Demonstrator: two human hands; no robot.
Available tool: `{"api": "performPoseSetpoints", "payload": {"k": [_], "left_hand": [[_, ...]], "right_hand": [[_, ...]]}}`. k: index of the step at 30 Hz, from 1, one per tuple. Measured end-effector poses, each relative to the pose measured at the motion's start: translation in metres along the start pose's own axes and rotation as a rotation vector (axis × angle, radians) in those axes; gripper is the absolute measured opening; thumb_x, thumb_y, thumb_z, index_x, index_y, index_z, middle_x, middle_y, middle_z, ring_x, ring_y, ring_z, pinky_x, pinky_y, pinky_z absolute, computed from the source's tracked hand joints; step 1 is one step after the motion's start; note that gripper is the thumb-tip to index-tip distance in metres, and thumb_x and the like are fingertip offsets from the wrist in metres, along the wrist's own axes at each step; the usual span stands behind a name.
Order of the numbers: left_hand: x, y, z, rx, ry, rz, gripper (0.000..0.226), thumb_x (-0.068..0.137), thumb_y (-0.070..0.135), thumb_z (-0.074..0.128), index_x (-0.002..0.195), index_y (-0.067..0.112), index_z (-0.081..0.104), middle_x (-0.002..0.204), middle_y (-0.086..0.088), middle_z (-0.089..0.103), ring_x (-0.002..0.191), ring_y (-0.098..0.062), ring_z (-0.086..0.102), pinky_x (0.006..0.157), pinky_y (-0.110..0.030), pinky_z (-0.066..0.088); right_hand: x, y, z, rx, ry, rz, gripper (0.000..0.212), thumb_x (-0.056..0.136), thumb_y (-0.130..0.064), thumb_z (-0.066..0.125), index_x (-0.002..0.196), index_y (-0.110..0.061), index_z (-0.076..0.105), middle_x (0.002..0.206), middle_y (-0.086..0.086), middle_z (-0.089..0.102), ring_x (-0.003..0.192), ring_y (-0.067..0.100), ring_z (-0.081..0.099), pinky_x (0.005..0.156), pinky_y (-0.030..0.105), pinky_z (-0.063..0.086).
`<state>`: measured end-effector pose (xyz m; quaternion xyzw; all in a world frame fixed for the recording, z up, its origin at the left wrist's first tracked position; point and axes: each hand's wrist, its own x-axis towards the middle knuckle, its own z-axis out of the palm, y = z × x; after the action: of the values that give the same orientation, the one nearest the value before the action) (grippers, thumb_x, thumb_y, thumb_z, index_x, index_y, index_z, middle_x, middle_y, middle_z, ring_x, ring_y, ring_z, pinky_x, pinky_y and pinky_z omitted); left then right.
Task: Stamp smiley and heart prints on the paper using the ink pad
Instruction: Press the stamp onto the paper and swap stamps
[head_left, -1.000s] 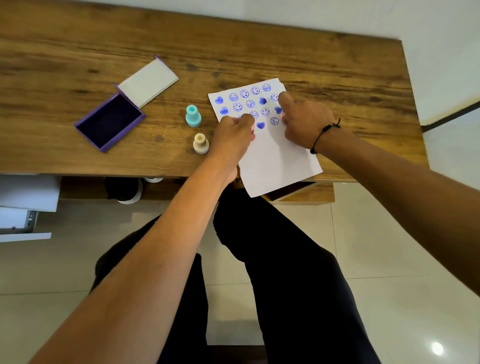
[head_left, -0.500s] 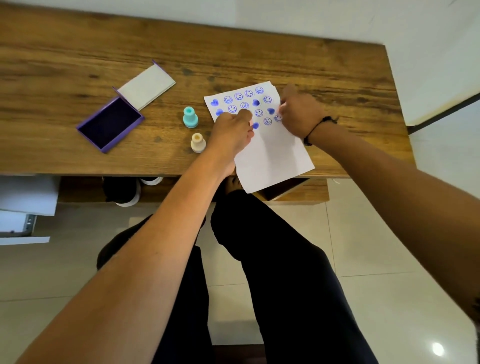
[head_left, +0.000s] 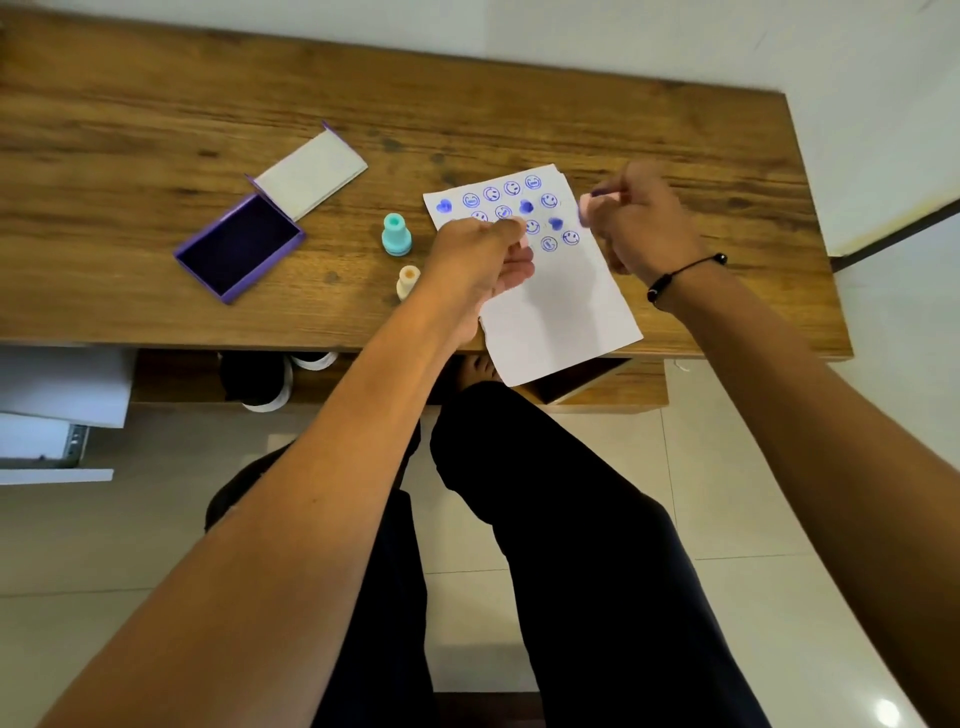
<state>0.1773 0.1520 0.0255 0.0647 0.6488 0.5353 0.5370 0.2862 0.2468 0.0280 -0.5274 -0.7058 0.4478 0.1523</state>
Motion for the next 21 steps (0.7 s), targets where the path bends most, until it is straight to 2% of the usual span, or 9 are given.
{"api": "performPoseSetpoints", "payload": {"k": [2,6,10,16,18,20,21], "left_hand": [[-0.002,0.001,-0.002,-0.054,-0.049,0.006,0.015,0.089,0.012,0.057,0.075,0.009,0.059,0.075,-0.008,0.064,0.071,-0.017,0.063,0.066,-0.021,0.056],[-0.006,0.003,-0.007,-0.13,-0.11,0.028,0.007,0.087,0.006,0.059,0.081,0.007,0.061,0.079,-0.008,0.064,0.075,-0.016,0.061,0.069,-0.023,0.055],[-0.009,0.003,-0.016,-0.021,-0.095,0.082,0.011,0.086,0.008,0.061,0.075,0.008,0.063,0.076,-0.006,0.065,0.069,-0.015,0.06,0.065,-0.02,0.053],[-0.02,0.009,-0.048,0.016,-0.008,0.192,0.019,0.087,0.01,0.061,0.069,0.006,0.063,0.069,-0.011,0.061,0.061,-0.018,0.053,0.052,-0.018,0.045],[-0.022,0.01,-0.064,0.131,0.007,0.208,0.019,0.088,0.012,0.06,0.069,0.008,0.064,0.069,-0.01,0.062,0.065,-0.02,0.053,0.055,-0.021,0.043],[-0.022,0.009,-0.078,0.316,0.085,0.175,0.023,0.088,0.014,0.06,0.066,0.01,0.064,0.068,-0.009,0.064,0.06,-0.015,0.053,0.06,-0.024,0.044],[-0.021,0.008,-0.084,0.374,0.156,0.156,0.026,0.088,0.015,0.059,0.063,0.011,0.063,0.068,-0.01,0.064,0.058,-0.014,0.052,0.062,-0.026,0.046]], "right_hand": [[-0.007,-0.007,0.005,0.152,-0.12,0.004,0.017,0.089,-0.01,0.049,0.074,-0.018,0.051,0.064,0.003,0.05,0.045,0.012,0.035,0.042,0.018,0.029],[-0.018,-0.015,0.015,0.274,-0.206,-0.04,0.021,0.089,-0.003,0.046,0.075,-0.016,0.053,0.061,0.007,0.049,0.048,0.014,0.034,0.042,0.019,0.028],[-0.02,-0.017,0.021,0.26,-0.213,-0.068,0.022,0.089,-0.004,0.048,0.072,-0.018,0.053,0.059,0.006,0.051,0.048,0.013,0.038,0.042,0.018,0.028],[-0.028,-0.041,0.049,0.176,-0.218,-0.183,0.025,0.087,-0.008,0.051,0.067,-0.022,0.049,0.054,-0.005,0.054,0.035,-0.003,0.043,0.036,0.013,0.032],[-0.031,-0.05,0.061,0.044,-0.223,-0.242,0.019,0.086,-0.01,0.052,0.07,-0.021,0.05,0.061,-0.004,0.056,0.044,-0.002,0.049,0.038,0.011,0.035],[-0.036,-0.049,0.077,-0.184,-0.225,-0.296,0.006,0.083,-0.013,0.055,0.08,-0.017,0.057,0.074,0.0,0.062,0.066,0.01,0.056,0.05,0.016,0.038],[-0.039,-0.045,0.084,-0.291,-0.199,-0.308,0.006,0.082,-0.014,0.056,0.086,-0.014,0.06,0.082,0.004,0.065,0.077,0.017,0.058,0.057,0.019,0.037]]}}
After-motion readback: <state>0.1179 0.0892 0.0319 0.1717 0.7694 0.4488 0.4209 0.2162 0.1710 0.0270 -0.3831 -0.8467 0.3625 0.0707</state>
